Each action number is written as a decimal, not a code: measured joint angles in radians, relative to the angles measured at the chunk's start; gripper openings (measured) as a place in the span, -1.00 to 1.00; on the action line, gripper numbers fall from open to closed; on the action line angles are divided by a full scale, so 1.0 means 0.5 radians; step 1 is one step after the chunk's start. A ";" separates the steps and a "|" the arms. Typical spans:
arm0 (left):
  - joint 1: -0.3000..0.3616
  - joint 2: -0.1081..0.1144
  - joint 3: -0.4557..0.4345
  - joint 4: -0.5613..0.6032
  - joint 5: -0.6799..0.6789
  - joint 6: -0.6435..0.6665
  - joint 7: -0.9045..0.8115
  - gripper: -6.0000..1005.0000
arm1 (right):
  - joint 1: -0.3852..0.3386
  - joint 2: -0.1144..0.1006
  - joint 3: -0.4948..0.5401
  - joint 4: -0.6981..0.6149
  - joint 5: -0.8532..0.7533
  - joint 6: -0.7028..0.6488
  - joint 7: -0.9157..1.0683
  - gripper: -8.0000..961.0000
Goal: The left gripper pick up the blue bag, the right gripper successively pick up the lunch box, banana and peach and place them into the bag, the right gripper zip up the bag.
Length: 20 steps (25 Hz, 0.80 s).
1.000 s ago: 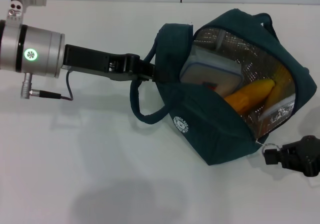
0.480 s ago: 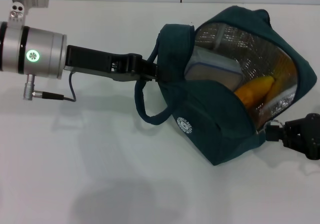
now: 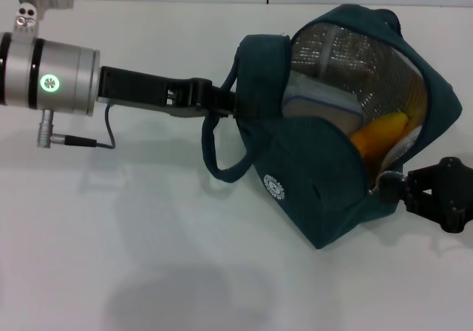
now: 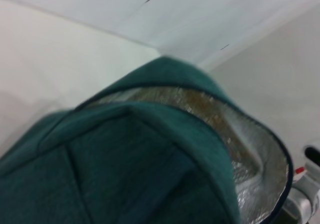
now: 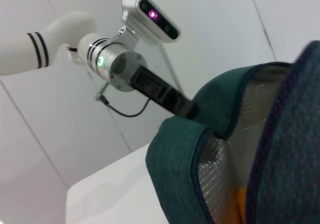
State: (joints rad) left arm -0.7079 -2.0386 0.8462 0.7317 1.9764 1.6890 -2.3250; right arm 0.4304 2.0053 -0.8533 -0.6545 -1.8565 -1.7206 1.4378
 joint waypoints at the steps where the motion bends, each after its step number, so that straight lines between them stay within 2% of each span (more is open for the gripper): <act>1: 0.001 0.000 0.000 0.000 -0.023 0.000 0.029 -0.77 | 0.006 0.001 -0.002 0.003 -0.001 -0.004 0.000 -0.92; 5: 0.018 0.001 -0.006 0.000 -0.141 -0.003 0.147 -0.72 | 0.050 0.003 -0.046 0.011 -0.016 -0.048 0.013 -0.92; 10: 0.080 0.022 -0.099 0.000 -0.335 -0.020 0.378 -0.24 | 0.051 -0.023 -0.067 -0.008 -0.017 -0.029 0.033 -0.92; 15: 0.124 0.049 -0.262 -0.017 -0.345 -0.023 0.547 -0.21 | 0.077 -0.033 -0.063 -0.010 -0.003 -0.055 0.023 -0.92; 20: 0.159 0.041 -0.272 -0.085 -0.382 0.087 0.743 -0.20 | 0.202 -0.031 -0.115 -0.016 -0.037 -0.073 0.033 -0.92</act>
State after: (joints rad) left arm -0.6282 -2.0183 0.7104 0.6894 1.7852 1.7326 -1.9533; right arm 0.5313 1.9896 -0.9107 -0.6622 -1.8750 -1.7571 1.4545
